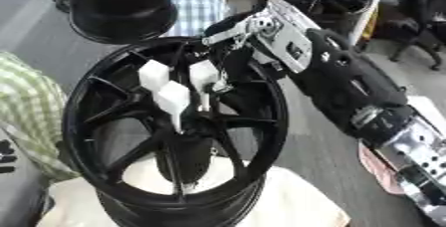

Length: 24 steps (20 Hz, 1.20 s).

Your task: Pull the pin out of the wheel hub.

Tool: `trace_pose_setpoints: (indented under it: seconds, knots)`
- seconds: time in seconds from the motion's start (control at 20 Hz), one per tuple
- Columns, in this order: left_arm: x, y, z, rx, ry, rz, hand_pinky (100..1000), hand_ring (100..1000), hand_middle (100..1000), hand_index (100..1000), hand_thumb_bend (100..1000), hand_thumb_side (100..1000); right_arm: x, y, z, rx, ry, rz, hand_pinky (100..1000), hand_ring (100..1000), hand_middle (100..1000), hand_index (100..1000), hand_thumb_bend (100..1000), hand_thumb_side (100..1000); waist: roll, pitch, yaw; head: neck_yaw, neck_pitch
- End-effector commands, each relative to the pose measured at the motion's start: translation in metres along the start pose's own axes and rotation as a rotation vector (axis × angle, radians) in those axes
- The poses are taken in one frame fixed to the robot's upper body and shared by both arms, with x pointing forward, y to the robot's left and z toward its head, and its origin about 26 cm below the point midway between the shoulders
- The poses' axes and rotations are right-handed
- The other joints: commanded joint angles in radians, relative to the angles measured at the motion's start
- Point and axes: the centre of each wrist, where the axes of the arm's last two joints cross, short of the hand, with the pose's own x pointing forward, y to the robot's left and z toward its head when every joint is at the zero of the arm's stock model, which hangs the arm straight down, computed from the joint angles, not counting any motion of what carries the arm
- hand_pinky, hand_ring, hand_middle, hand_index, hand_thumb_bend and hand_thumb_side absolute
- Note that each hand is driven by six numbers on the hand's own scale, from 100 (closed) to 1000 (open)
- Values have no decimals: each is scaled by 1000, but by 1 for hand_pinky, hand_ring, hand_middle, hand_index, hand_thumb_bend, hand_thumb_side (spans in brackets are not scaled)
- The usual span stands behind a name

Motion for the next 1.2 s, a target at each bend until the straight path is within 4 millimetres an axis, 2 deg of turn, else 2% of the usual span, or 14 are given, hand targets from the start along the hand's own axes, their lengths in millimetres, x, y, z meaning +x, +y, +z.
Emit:
trace_pose_setpoints:
  seconds: [0.05,0.15,0.3,0.4,0.5,0.65,0.75,0.85,0.95,1.0,1.05,1.1,1.15,1.2]
  knots:
    - [8,9,-2,5,-20,-27,676,709,648,751,350,577,2,-24,31,-77,7,20,813,754,445,528,203,334,4,-16,-6,4,-1]
    - [7,11,0,9,-15,-30,676,709,648,751,351,577,3,-32,49,-123,10,10,810,750,437,519,202,326,1,-19,-12,7,-1]
    - [5,13,2,16,-8,-32,675,709,648,751,349,577,1,-39,88,-243,35,-20,808,745,429,511,202,306,-2,-22,-21,11,-1]
    - [5,13,1,19,-7,-31,675,709,648,751,349,576,-3,-36,120,-344,78,-35,808,744,427,509,206,294,-3,-22,-25,8,-1]
    - [6,13,1,22,-9,-27,675,709,647,750,348,576,-12,-22,154,-473,148,-68,803,738,422,504,196,251,-3,-20,-26,7,-1]
    - [7,12,-1,28,-13,-18,674,709,647,750,345,576,-40,28,200,-687,324,-177,794,730,411,492,180,212,-1,-15,-24,5,-1]
    - [7,13,-1,33,-15,-14,674,709,647,750,341,576,-65,74,222,-815,486,-291,781,717,399,479,128,171,1,-12,-27,11,-1]
    - [7,14,0,42,-16,-14,674,709,647,750,342,576,-87,127,235,-897,645,-403,777,715,398,478,102,141,1,-9,-33,16,-1]
    - [6,16,1,49,-16,-15,674,709,647,750,343,576,-104,177,242,-936,787,-503,775,719,413,496,116,122,1,-8,-38,20,-1]
    - [6,17,2,54,-15,-15,674,709,646,750,344,575,-110,204,244,-952,856,-556,777,728,437,525,136,131,1,-8,-41,21,-1]
    - [6,17,2,56,-15,-15,674,709,646,750,344,575,-113,226,245,-962,913,-598,791,765,547,673,196,163,2,-7,-43,21,-1]
    - [6,18,2,58,-15,-14,674,709,646,750,344,575,-116,250,244,-964,973,-641,802,788,621,757,230,190,3,-7,-44,20,-1]
    - [6,18,2,59,-16,-13,674,709,647,750,344,575,-117,270,243,-964,1030,-680,825,830,757,869,270,271,3,-7,-45,20,-1]
    - [6,18,2,60,-16,-13,674,709,647,750,344,575,-117,287,241,-973,1074,-709,836,849,801,897,279,307,4,-6,-46,19,-1]
